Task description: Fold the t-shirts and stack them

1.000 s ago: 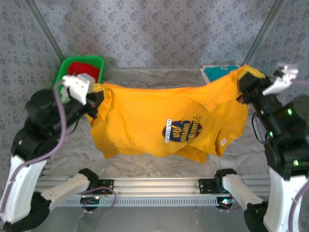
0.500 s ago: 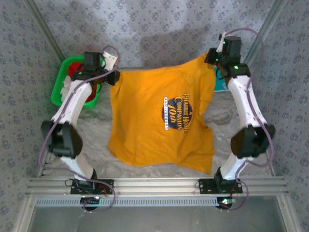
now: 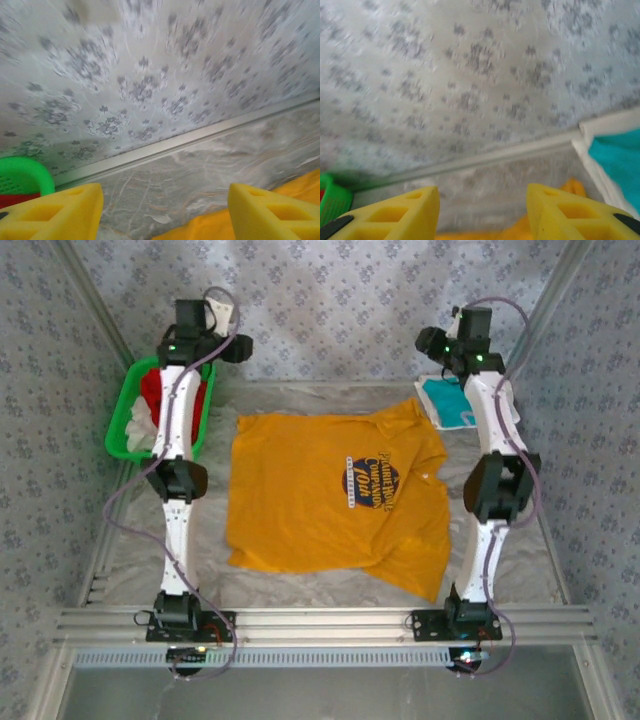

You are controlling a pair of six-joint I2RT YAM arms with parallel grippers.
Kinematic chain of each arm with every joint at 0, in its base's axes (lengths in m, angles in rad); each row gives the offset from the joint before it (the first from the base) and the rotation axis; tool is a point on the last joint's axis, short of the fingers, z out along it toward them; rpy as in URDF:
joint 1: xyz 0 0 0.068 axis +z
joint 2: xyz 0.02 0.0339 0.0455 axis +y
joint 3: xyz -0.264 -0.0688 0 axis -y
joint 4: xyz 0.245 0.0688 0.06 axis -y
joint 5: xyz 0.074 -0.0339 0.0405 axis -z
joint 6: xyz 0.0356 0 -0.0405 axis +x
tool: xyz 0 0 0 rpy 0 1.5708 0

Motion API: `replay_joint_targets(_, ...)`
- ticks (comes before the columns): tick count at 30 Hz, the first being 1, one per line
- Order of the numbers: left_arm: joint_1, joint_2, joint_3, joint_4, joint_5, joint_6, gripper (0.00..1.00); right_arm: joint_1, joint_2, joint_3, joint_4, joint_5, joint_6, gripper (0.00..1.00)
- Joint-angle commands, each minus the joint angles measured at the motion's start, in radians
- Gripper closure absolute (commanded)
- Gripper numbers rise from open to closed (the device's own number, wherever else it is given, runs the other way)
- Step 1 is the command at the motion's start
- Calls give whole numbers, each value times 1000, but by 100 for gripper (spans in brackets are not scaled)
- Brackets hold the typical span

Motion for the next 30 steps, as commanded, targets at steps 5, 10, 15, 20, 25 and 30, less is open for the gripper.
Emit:
replay_joint_targets(5, -142, -50, 184, -495, -34, -41, 33, 19, -352, -591, 99, -19, 6, 49)
replay_joint_targets(10, -191, -370, -306, -496, -219, -79, 17, 25, -352, -676, 66, -21, -22, 49)
replay_joint_targets(15, -142, -818, -1012, -348, -208, -87, 16, 30, -285, -645, 60, 10, -21, 49)
replay_joint_targets(20, -169, -1141, -1634, 197, -15, -200, 15, 29, -119, -501, 24, -46, 21, 49)
replay_joint_targets(25, -225, -1169, -2016, 744, 48, -379, 19, 15, 13, -427, 17, -61, 73, 49)
replay_joint_targets(30, -266, -1110, -2129, 889, 9, -396, 19, -5, 96, -364, 18, -68, 101, 50)
